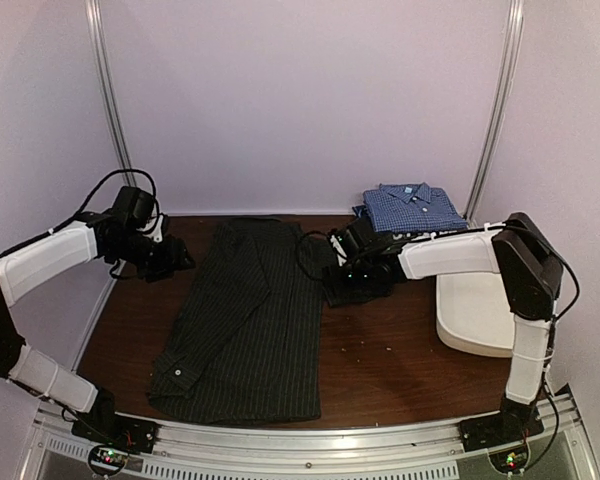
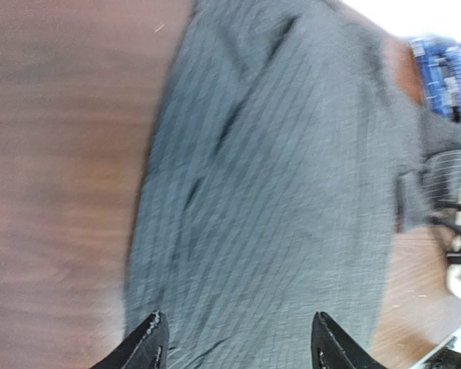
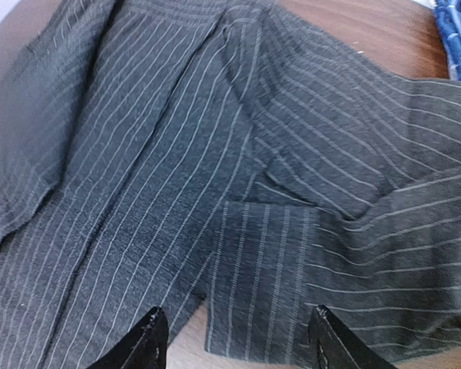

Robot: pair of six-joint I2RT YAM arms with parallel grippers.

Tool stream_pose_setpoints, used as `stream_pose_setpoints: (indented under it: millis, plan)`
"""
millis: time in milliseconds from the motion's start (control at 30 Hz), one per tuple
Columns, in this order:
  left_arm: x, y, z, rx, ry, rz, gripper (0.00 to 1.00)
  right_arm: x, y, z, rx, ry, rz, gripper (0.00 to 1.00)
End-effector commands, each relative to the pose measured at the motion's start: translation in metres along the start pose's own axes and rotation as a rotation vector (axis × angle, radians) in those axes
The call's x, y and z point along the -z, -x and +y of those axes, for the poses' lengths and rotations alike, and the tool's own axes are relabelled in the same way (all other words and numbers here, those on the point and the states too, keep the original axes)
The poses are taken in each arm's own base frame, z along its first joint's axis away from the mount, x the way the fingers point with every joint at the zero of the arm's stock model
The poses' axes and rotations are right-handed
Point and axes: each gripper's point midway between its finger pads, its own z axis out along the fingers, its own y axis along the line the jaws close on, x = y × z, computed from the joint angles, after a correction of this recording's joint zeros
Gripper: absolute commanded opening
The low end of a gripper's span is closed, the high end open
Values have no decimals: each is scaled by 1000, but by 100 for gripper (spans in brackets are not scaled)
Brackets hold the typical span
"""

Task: Fold and stack the long sleeve shirts
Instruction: Pick up the sleeve from the center of the board.

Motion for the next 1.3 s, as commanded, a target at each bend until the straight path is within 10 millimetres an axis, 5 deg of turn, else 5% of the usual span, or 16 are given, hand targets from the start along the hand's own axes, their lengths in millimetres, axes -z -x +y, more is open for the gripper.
stream_pose_setpoints:
  millis: [0,367,533,700,800,1033,1267]
  plan:
    - [20,25,-48,-32,-198,-112,65,-16,-7,5,61,-70,39,63]
    - [11,14,-90,-62,-342,-111,66,-36,-47,-19,53,-214,144,58]
    - [2,7,-113,-89,-386,-91,66,-34,-54,-17,30,-180,152,39]
    - [-9,-2,-139,-97,-458,-59,66,-28,-48,-14,-26,-97,141,7]
    - [-15,-6,-152,-103,-483,-46,66,-21,-39,-9,-65,-23,118,0]
    - [-27,-14,-164,-102,-498,-11,66,0,-17,-8,-34,-32,68,7]
    - [-35,-21,-166,-102,-495,14,66,7,-17,-12,41,-96,68,47]
